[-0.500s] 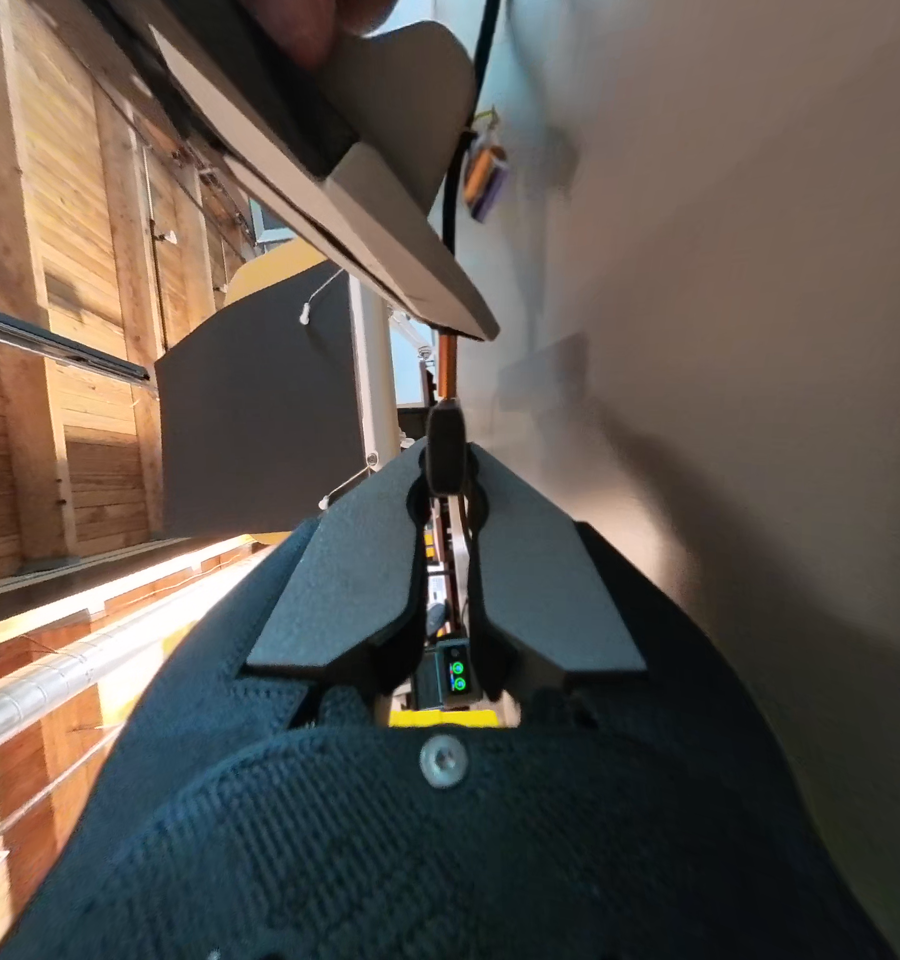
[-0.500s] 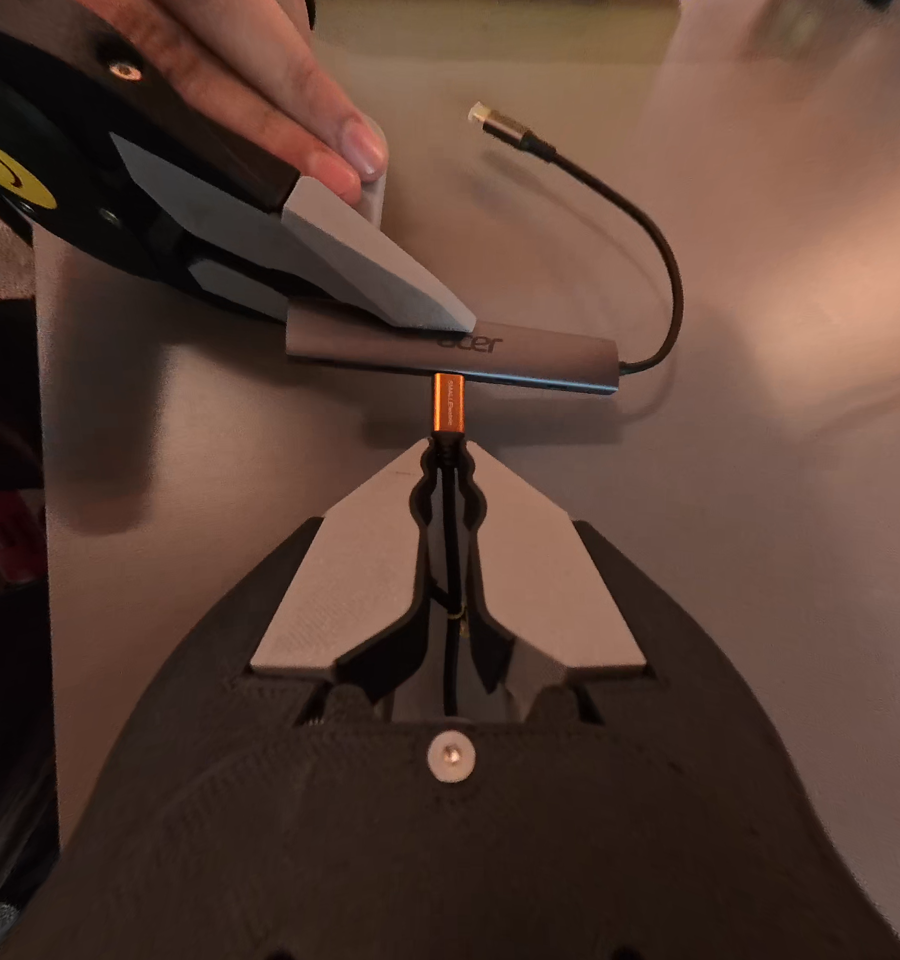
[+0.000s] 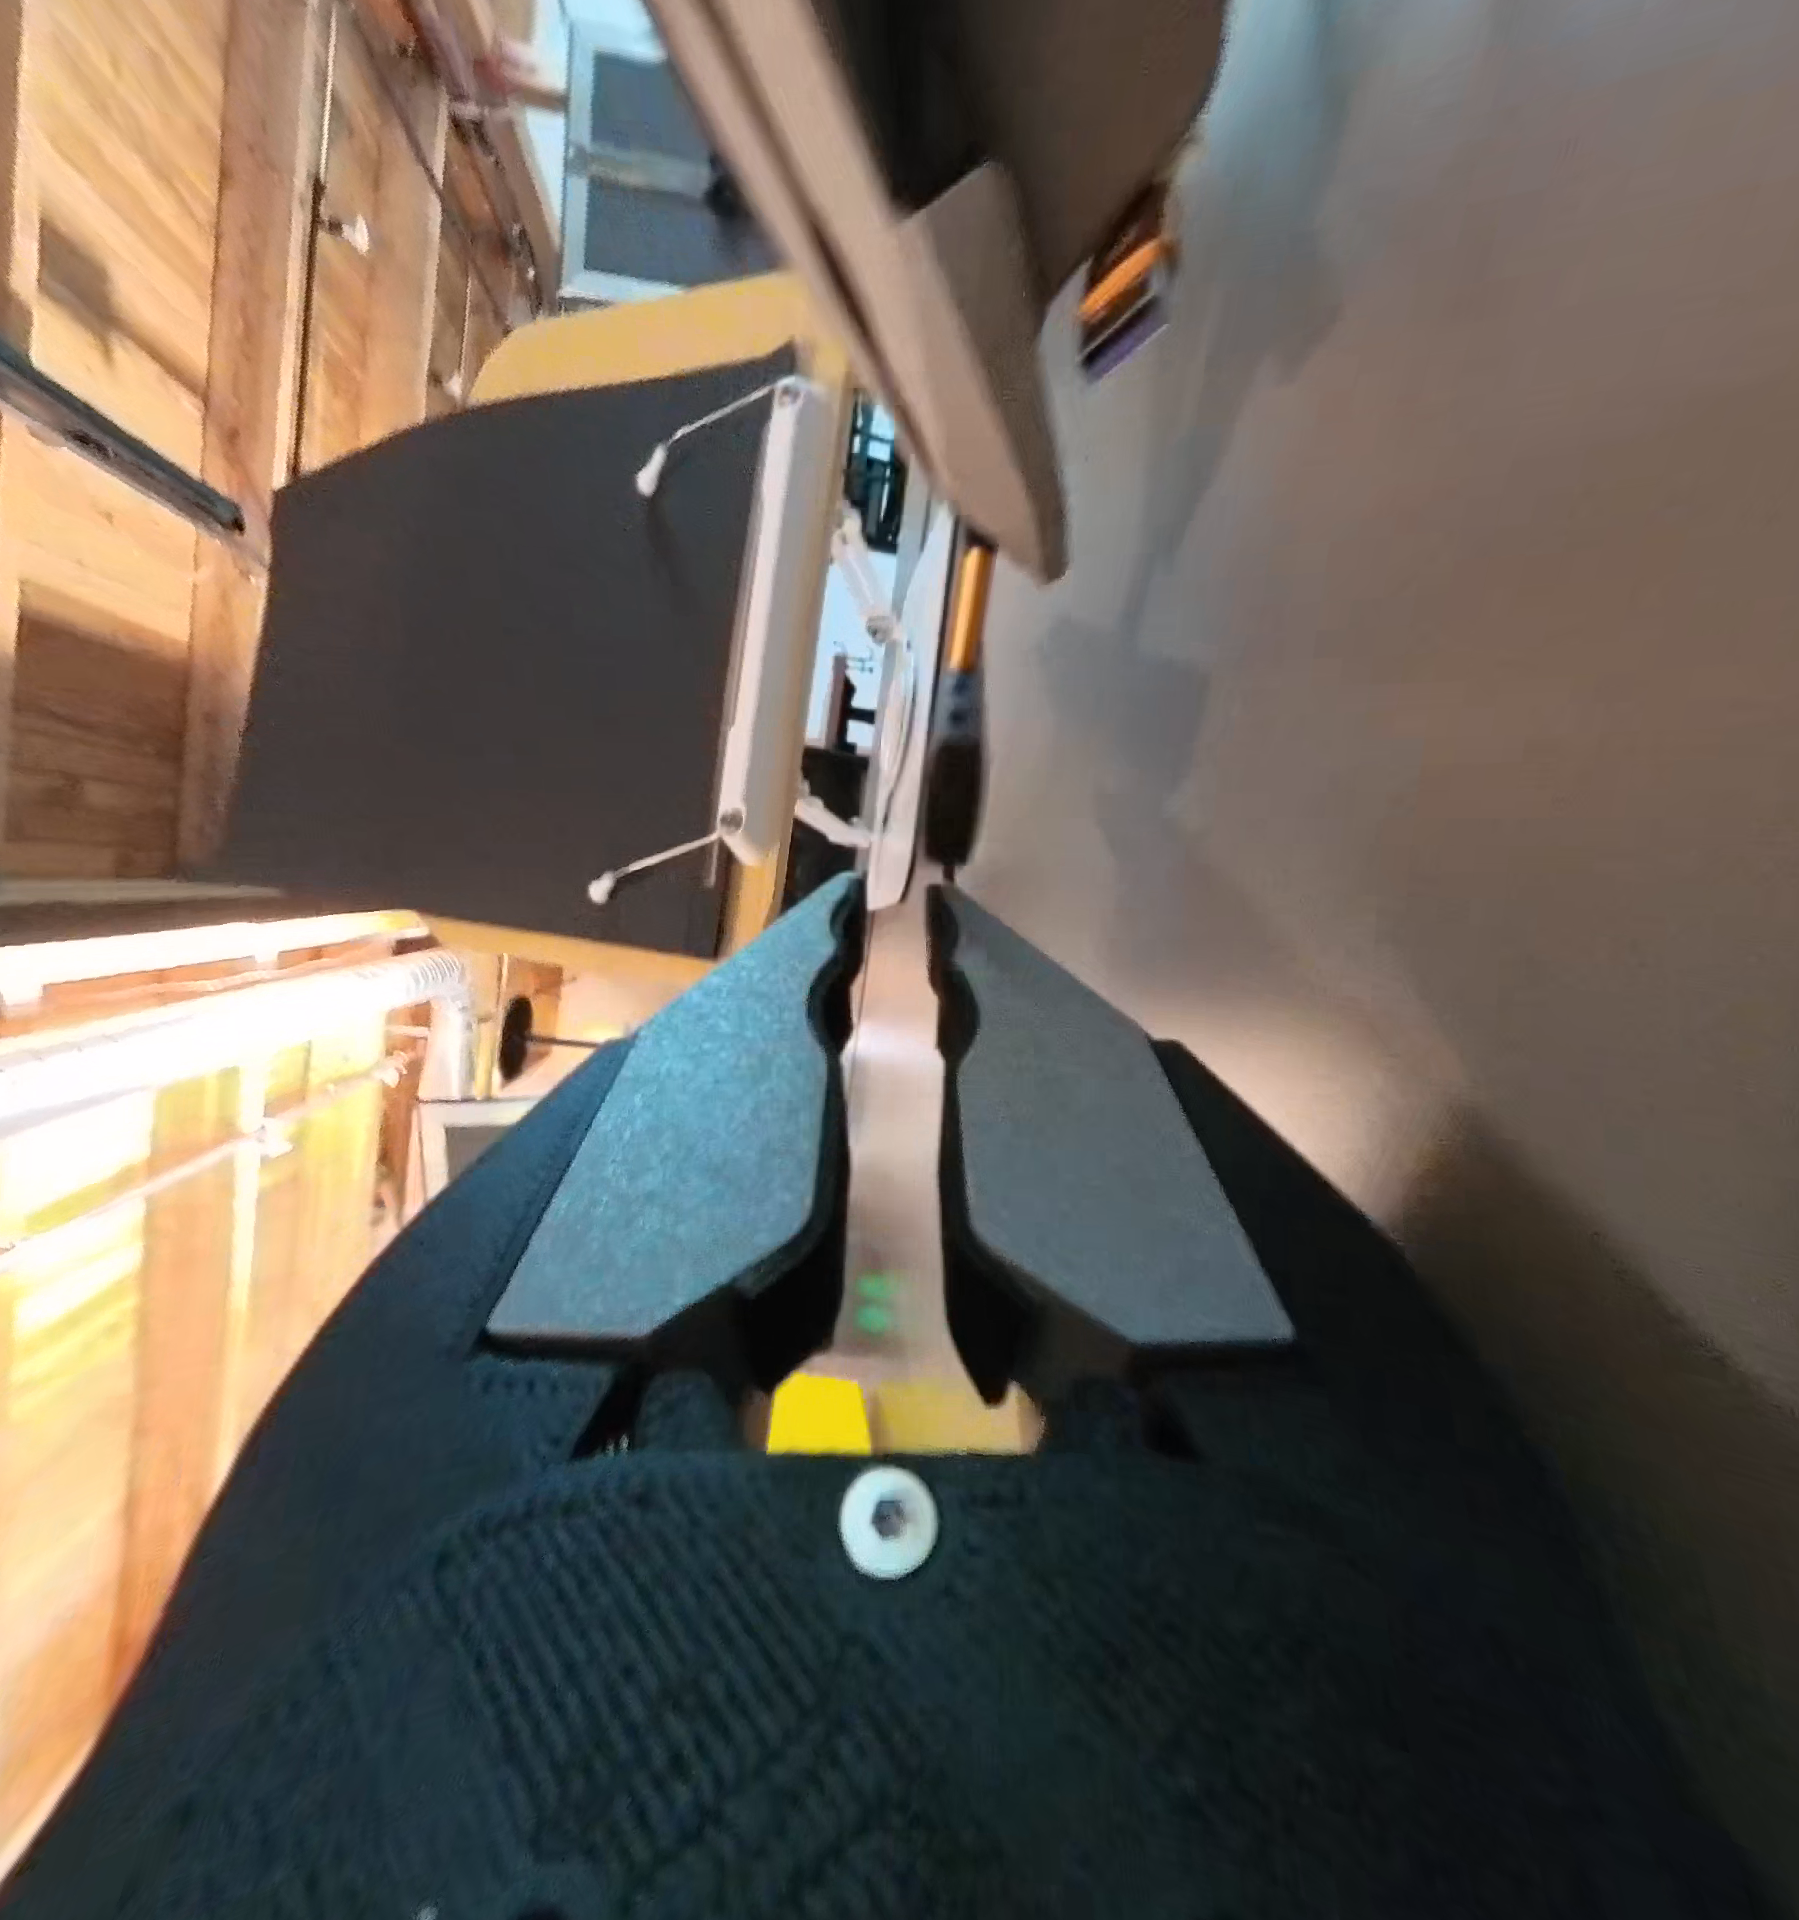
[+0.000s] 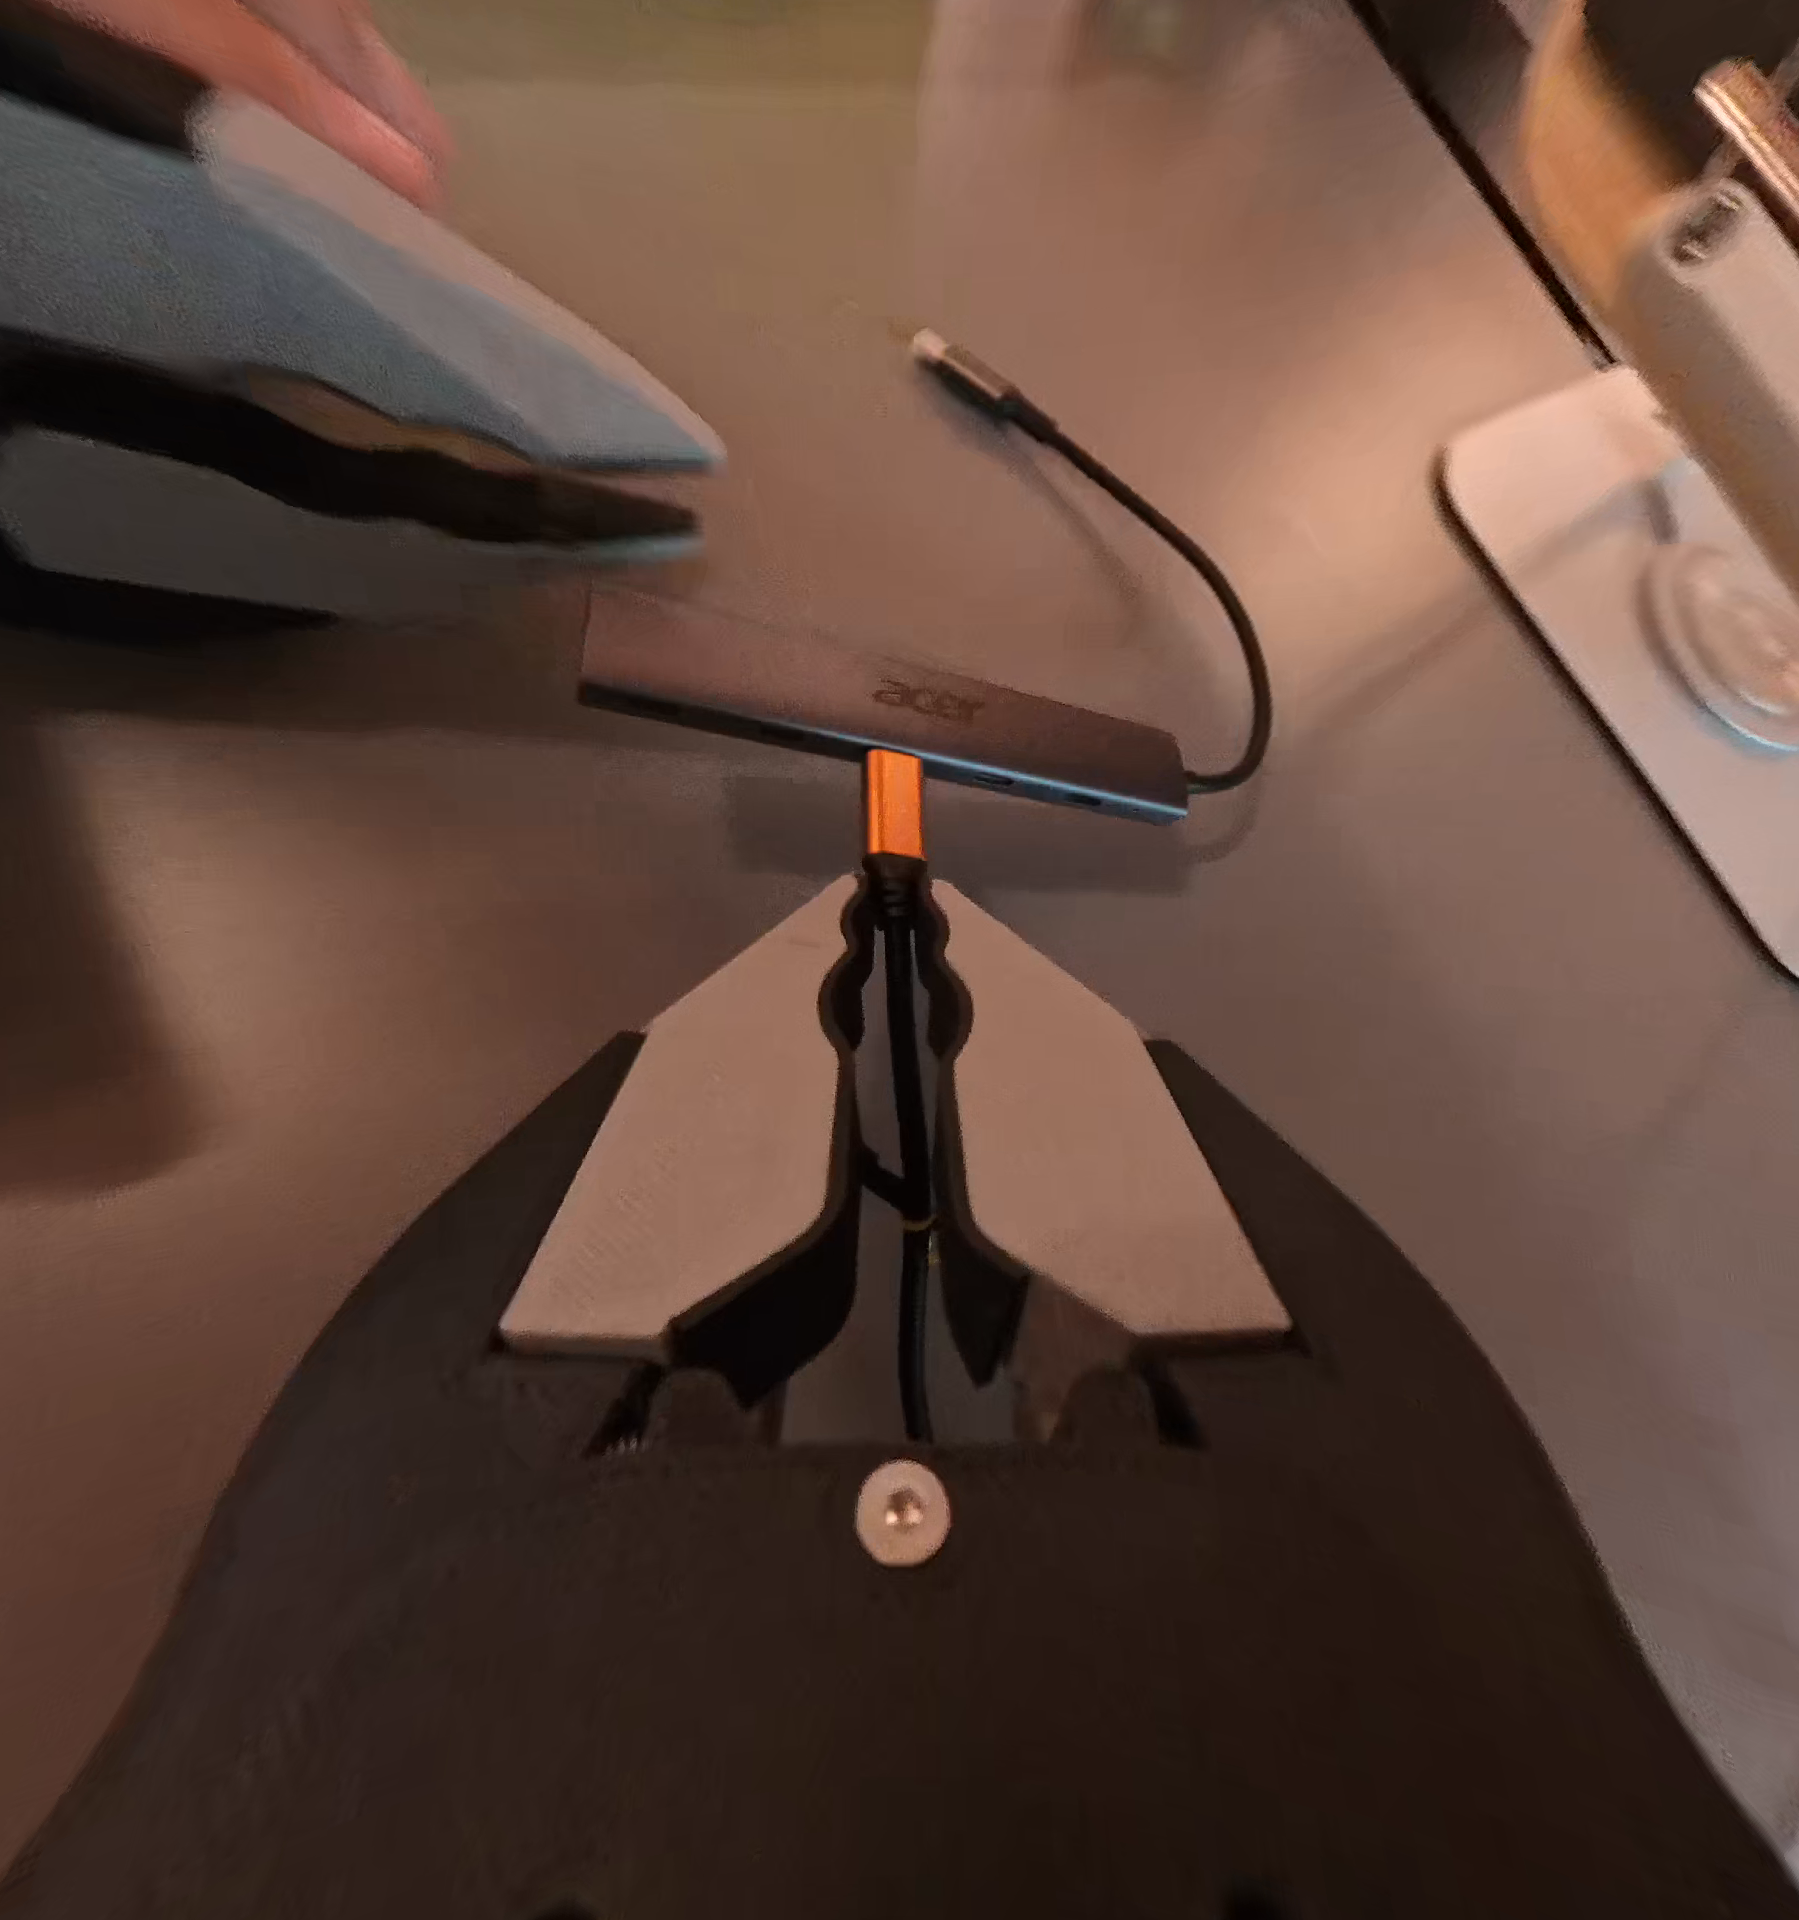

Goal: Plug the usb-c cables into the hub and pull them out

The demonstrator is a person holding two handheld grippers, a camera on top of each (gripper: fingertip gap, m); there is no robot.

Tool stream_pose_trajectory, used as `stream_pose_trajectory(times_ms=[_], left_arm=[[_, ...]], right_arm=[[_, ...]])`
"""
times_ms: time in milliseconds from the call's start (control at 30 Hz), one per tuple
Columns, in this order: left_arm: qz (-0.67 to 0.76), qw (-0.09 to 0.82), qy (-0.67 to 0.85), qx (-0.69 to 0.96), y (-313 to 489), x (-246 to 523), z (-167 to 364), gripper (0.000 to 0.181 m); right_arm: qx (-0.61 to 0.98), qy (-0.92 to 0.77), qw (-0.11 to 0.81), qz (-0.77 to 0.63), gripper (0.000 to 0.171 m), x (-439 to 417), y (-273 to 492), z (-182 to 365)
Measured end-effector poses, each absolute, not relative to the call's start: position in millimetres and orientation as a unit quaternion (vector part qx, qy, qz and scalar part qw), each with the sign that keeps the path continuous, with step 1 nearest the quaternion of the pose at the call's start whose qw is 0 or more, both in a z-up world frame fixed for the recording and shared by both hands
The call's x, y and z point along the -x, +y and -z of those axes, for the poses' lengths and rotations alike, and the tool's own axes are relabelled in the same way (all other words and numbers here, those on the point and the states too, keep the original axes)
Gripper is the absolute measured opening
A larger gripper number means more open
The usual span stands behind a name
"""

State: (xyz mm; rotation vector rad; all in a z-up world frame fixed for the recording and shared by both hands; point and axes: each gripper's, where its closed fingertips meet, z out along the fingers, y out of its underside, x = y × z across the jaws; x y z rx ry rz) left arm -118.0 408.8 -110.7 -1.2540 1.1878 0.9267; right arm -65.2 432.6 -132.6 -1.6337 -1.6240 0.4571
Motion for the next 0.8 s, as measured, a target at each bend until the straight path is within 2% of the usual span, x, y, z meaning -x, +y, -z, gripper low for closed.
stream_pose_trajectory(times_ms=[33, 400, 500, 567, 700, 800], left_arm=[[-0.388, 0.561, 0.49, 0.543, 410, 123, 109, 0.01], [-0.378, 0.545, 0.477, 0.576, 414, 132, 117, 0.009], [-0.377, 0.543, 0.474, 0.582, 411, 128, 118, 0.011], [-0.336, 0.558, 0.461, 0.603, 403, 117, 117, 0.011], [-0.216, 0.609, 0.402, 0.649, 381, 97, 87, 0.015], [-0.199, 0.588, 0.396, 0.676, 367, 113, 48, 0.022]], right_arm=[[0.653, -0.626, 0.393, -0.166, 0.004, 62, 441, 133], [0.684, -0.611, 0.358, -0.174, 0.005, 64, 438, 149], [0.682, -0.616, 0.348, -0.183, 0.021, 68, 432, 154], [0.679, -0.616, 0.35, -0.19, 0.024, 70, 431, 152], [0.676, -0.603, 0.365, -0.215, 0.026, 71, 432, 142], [0.68, -0.595, 0.368, -0.219, 0.026, 70, 435, 140]])
